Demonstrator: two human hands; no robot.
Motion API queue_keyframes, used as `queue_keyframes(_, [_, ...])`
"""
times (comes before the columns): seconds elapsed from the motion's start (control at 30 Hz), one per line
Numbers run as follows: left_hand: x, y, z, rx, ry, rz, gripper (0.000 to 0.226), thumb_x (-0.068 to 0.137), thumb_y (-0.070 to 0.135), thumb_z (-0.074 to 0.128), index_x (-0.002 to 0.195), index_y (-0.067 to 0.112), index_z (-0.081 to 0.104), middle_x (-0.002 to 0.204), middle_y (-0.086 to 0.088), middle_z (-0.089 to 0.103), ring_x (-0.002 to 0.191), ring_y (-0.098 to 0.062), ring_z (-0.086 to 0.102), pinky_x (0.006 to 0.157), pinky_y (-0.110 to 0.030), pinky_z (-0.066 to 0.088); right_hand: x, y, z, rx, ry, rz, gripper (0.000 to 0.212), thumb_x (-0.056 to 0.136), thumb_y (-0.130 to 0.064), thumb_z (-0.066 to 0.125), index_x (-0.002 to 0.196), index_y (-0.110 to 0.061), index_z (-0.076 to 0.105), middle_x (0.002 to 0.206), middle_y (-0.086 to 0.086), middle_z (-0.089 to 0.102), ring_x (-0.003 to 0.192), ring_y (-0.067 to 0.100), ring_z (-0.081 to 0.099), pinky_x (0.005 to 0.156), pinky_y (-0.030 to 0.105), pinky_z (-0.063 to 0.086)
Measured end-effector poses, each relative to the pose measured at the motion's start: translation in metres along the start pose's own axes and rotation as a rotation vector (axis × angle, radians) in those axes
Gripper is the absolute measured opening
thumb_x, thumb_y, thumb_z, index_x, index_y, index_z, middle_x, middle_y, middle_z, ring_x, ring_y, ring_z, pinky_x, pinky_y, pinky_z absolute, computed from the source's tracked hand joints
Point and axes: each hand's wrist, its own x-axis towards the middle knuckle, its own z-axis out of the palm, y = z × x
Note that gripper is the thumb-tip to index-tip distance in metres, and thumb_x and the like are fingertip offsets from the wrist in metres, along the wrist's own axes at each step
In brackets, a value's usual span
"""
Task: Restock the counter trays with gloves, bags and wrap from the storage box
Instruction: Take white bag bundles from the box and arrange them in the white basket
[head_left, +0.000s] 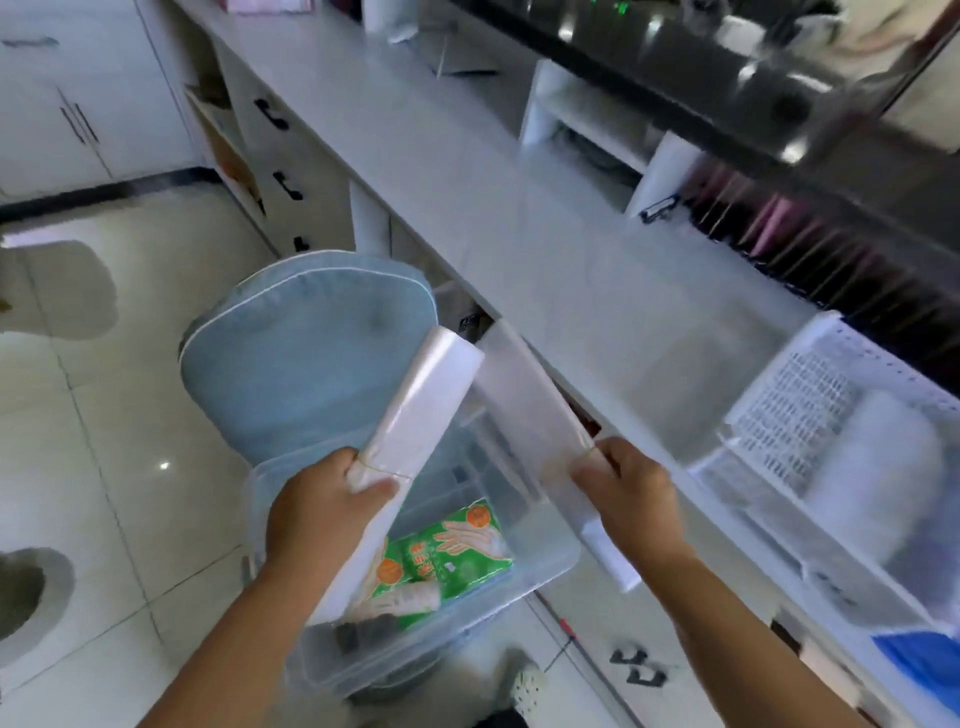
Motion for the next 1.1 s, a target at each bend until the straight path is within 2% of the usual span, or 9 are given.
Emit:
queue_keyframes(0.23, [-0.001,0.103,0.030,-0.130,0.021,0.148,0.042,0.067,0.038,0.073,0.051,0.017,0.041,0.043,0.001,0.041,0.046,-0.019,0.042,0.046,-0.029,0.032,-0.020,0.037,-0.109,0.152,0.216,0.073,0.016,0.079,-0.019,0.063,0.066,-0.023,0.055,0.058,-0.002,0.056,0.054,0.013,0.047,0.049,0.027,0.036])
queue_keyframes(0.47, [-0.010,0.223,0.095,-0.211,-0.129,0.266,0.036,0.058,0.046,0.068,0.058,0.013,0.054,0.051,-0.002,0.055,0.053,-0.022,0.052,0.051,-0.031,0.040,-0.017,0.095,-0.215,0.249,0.421,0.111,0.014,0.079,-0.023,0.063,0.069,-0.032,0.058,0.059,-0.005,0.061,0.053,0.009,0.054,0.044,0.023,0.039])
queue_keyframes(0.6, [-0.017,0.297,0.146,-0.178,-0.227,0.388,0.034,0.059,0.046,0.069,0.062,0.015,0.056,0.053,-0.001,0.057,0.050,-0.017,0.051,0.050,-0.028,0.038,-0.003,0.136,-0.274,0.273,0.517,0.095,0.014,0.078,-0.021,0.065,0.070,-0.029,0.059,0.059,-0.003,0.061,0.053,0.013,0.053,0.048,0.028,0.041])
queue_keyframes(0.7, [-0.018,0.348,0.191,-0.098,-0.287,0.484,0.036,0.064,0.039,0.073,0.056,0.017,0.046,0.052,0.000,0.051,0.049,-0.016,0.048,0.048,-0.029,0.033,0.009,0.166,-0.310,0.248,0.595,0.082,0.017,0.078,-0.016,0.066,0.067,-0.023,0.056,0.058,-0.001,0.058,0.054,0.013,0.050,0.049,0.029,0.039])
queue_keyframes(0.77, [-0.017,0.378,0.220,-0.036,-0.319,0.509,0.043,0.064,0.038,0.074,0.053,0.019,0.038,0.050,0.004,0.043,0.046,-0.014,0.042,0.045,-0.028,0.028,0.015,0.183,-0.328,0.233,0.628,0.089,0.019,0.078,-0.015,0.067,0.065,-0.024,0.055,0.058,-0.002,0.058,0.053,0.010,0.048,0.048,0.028,0.038])
queue_keyframes(0.87, [-0.012,0.415,0.258,0.020,-0.409,0.468,0.035,0.066,0.035,0.072,0.055,0.019,0.042,0.053,0.005,0.046,0.047,-0.013,0.045,0.044,-0.024,0.030,0.020,0.207,-0.347,0.240,0.624,0.114,0.017,0.078,-0.016,0.065,0.066,-0.023,0.055,0.058,-0.001,0.057,0.053,0.012,0.047,0.049,0.030,0.037])
queue_keyframes(0.93, [-0.008,0.431,0.279,0.050,-0.475,0.414,0.025,0.069,0.030,0.068,0.061,0.019,0.048,0.057,0.004,0.049,0.051,-0.016,0.050,0.045,-0.023,0.032,0.022,0.221,-0.356,0.248,0.619,0.127,0.016,0.079,-0.015,0.065,0.068,-0.022,0.056,0.061,0.000,0.059,0.056,0.017,0.049,0.051,0.032,0.039])
queue_keyframes(1.0, [-0.004,0.441,0.297,0.091,-0.538,0.373,0.016,0.072,0.025,0.063,0.074,0.013,0.051,0.069,-0.002,0.055,0.065,-0.023,0.056,0.053,-0.024,0.037,0.024,0.231,-0.362,0.237,0.629,0.134,0.016,0.079,-0.014,0.065,0.067,-0.021,0.057,0.061,0.000,0.059,0.057,0.018,0.049,0.051,0.032,0.039])
queue_keyframes(1.1, [-0.002,0.445,0.316,0.246,-0.571,0.378,0.024,0.082,0.023,0.056,0.101,0.008,0.053,0.107,-0.012,0.060,0.098,-0.031,0.059,0.074,-0.030,0.044,0.025,0.241,-0.370,0.228,0.646,0.150,0.018,0.079,-0.013,0.065,0.065,-0.020,0.056,0.060,0.001,0.057,0.056,0.017,0.048,0.050,0.030,0.038])
